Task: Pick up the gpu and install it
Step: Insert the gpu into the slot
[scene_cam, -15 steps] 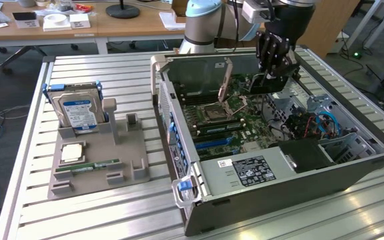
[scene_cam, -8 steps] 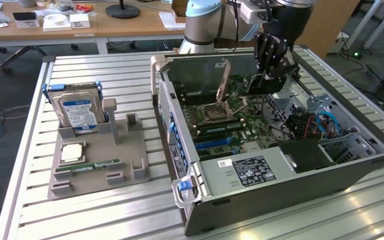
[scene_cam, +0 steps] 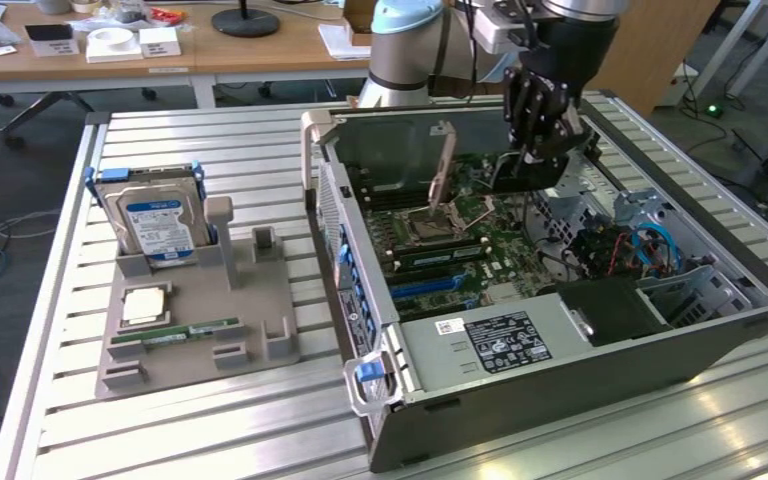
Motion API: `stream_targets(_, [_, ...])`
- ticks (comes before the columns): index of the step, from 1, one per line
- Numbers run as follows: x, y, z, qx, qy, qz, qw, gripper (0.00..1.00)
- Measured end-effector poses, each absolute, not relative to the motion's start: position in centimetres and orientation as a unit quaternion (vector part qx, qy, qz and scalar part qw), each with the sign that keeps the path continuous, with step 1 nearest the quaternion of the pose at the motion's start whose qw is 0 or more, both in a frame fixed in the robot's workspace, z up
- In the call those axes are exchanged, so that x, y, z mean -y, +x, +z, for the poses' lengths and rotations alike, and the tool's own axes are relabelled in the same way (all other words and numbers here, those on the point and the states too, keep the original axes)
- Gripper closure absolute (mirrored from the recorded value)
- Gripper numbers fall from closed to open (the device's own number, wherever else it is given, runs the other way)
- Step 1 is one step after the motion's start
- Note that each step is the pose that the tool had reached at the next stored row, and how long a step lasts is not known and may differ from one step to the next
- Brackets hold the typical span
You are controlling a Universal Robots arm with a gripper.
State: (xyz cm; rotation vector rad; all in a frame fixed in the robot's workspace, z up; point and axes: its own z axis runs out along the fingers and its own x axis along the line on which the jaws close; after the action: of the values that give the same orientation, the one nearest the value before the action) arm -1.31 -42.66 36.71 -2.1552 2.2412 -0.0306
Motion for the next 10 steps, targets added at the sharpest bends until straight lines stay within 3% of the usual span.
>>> stream_targets(10, [42.66, -1.84, 36.26, -0.721, -0.693, -0.010, 0.016, 0.74])
